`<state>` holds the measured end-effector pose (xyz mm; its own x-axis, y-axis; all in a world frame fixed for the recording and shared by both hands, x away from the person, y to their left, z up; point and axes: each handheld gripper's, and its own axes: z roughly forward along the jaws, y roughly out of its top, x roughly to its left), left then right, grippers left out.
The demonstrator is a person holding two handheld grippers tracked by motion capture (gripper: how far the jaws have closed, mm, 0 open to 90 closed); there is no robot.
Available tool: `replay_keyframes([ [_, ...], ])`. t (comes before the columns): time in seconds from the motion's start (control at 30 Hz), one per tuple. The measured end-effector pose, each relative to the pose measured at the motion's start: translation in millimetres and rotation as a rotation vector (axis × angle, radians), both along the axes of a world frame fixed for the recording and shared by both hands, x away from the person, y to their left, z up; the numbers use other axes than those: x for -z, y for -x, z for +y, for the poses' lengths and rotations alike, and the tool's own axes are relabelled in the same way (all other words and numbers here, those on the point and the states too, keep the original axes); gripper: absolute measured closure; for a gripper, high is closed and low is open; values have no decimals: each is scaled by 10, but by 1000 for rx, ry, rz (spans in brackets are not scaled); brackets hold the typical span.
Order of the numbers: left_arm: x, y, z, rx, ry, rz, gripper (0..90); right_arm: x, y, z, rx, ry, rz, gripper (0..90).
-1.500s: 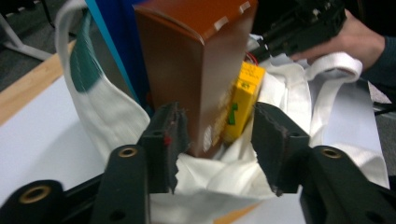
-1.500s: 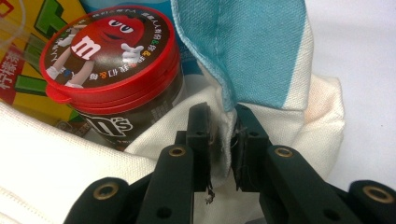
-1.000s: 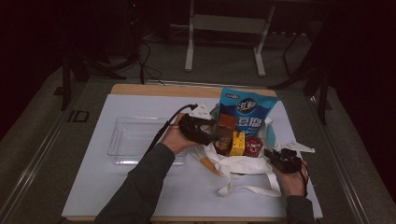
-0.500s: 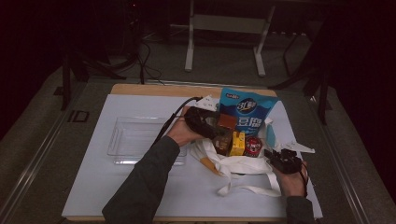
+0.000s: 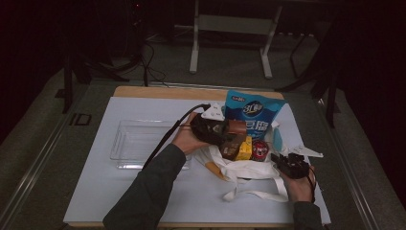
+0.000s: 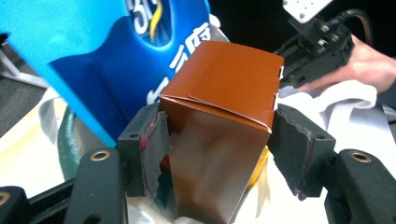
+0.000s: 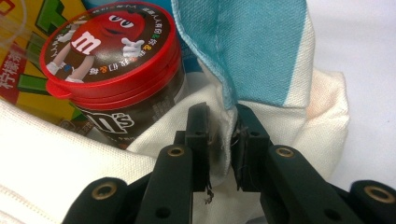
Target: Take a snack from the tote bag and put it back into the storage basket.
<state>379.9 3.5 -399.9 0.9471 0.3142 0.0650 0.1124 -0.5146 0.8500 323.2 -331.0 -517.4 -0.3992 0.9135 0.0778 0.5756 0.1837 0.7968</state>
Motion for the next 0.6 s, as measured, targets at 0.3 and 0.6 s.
replay_keyframes([
  [0.3, 49, -117, -13, 22, 21, 46, 351, 4, 1, -3, 1, -7, 1, 784],
  [0.6, 92, -266, -60, 29, 36, 104, 307, 6, 4, -6, 3, -16, 4, 783],
])
